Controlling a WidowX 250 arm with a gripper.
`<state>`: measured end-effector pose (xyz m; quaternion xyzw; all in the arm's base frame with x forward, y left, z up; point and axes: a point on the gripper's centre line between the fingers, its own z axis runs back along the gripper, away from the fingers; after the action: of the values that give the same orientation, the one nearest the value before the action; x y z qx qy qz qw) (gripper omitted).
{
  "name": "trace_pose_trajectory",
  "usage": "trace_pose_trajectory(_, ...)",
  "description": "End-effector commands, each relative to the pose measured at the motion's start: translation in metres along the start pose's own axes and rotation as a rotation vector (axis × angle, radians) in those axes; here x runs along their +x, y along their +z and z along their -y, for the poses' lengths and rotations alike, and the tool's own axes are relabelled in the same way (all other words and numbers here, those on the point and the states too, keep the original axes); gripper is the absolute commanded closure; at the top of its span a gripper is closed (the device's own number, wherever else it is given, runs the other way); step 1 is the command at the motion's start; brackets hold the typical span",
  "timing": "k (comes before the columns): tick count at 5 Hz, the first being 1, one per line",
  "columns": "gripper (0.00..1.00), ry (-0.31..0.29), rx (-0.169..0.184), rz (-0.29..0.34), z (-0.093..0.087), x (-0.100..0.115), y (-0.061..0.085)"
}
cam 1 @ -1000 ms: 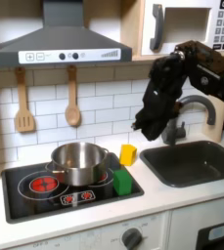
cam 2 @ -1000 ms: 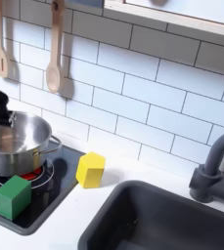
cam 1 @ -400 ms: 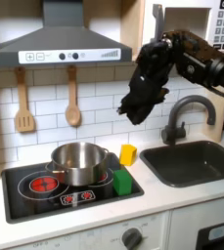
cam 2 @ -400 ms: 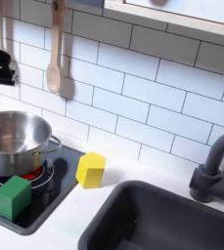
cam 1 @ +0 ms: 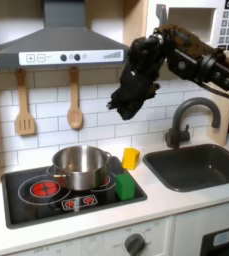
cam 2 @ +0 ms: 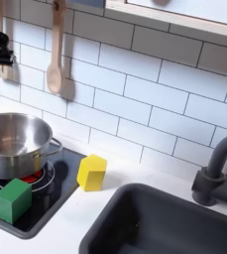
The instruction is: Push button
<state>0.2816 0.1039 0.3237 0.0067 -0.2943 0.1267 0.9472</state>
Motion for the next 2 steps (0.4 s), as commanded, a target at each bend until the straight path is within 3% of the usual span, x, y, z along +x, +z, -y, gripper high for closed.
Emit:
trace_pose_trajectory(1, 1.0, 0.017, 0.005, 0.039, -0.009, 0.026, 0.001)
trace_pose_trajectory(2, 1.0, 0.027, 0.004, 0.073, -0.014, 0.041, 0.005)
